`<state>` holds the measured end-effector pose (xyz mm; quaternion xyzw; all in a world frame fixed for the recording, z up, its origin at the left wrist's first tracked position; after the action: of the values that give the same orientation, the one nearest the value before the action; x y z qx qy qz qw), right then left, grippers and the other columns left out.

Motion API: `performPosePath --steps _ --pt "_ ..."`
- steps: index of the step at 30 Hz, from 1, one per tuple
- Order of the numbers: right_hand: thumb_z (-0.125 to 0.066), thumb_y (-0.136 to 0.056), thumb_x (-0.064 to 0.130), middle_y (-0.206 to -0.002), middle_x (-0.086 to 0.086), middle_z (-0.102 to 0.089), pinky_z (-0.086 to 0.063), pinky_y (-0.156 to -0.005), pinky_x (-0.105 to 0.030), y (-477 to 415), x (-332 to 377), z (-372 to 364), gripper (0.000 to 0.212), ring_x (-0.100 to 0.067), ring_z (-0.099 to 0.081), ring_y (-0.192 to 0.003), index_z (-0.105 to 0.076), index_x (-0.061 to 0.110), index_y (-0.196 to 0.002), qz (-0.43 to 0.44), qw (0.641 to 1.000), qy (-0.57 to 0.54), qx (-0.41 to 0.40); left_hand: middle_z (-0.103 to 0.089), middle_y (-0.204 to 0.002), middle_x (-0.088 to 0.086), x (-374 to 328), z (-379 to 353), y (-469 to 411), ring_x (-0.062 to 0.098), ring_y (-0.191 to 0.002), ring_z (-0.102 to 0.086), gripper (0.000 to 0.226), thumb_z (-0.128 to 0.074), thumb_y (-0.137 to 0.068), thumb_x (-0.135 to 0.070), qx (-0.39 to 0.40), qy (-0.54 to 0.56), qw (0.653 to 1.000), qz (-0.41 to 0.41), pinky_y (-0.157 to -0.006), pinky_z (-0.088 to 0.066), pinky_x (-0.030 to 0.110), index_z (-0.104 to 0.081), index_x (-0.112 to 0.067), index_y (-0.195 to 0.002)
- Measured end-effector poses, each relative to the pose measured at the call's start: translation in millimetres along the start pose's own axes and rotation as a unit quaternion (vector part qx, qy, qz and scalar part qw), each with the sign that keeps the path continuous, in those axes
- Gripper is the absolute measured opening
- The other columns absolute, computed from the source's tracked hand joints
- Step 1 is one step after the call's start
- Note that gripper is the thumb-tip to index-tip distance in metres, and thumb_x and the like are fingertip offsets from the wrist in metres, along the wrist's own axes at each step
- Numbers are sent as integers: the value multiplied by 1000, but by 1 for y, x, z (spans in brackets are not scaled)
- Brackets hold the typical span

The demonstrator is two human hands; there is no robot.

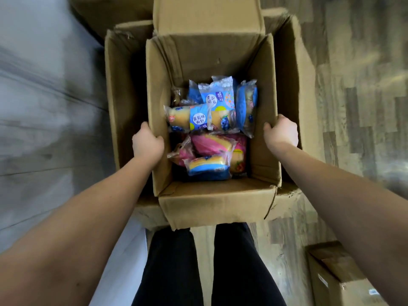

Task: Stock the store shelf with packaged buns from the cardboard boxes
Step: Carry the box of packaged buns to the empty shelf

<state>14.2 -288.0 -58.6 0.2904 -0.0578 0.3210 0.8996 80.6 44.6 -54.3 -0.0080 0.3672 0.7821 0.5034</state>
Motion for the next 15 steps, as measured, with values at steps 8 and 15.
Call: performPosePath --steps 8,15 --pt "-51 -93 23 -113 -20 -61 -48 -80 -40 50 40 71 29 -39 -57 -106 -56 4 -114 5 999 20 -30 -61 -117 20 -46 80 15 39 -111 -56 31 -53 -88 -13 -32 -71 994 -81 -90 -45 38 -59 -5 -117" --pt "-54 -90 21 -113 -19 -60 -45 -74 -35 122 82 170 29 -37 -59 -103 -58 0 -110 -19 997 -23 -73 -62 -115 19 -128 204 58 39 -107 -57 31 -52 -87 -16 -58 -113 976 -178 -83 -47 37 -61 -5 -115"
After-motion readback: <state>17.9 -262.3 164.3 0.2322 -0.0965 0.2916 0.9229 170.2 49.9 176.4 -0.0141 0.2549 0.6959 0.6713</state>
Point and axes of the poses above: each hand's wrist, its own y-axis away from the middle knuckle, its own z-axis out of the back of the hand, x = y × z, the point moved 6 cm from there along -y, towards the middle knuckle
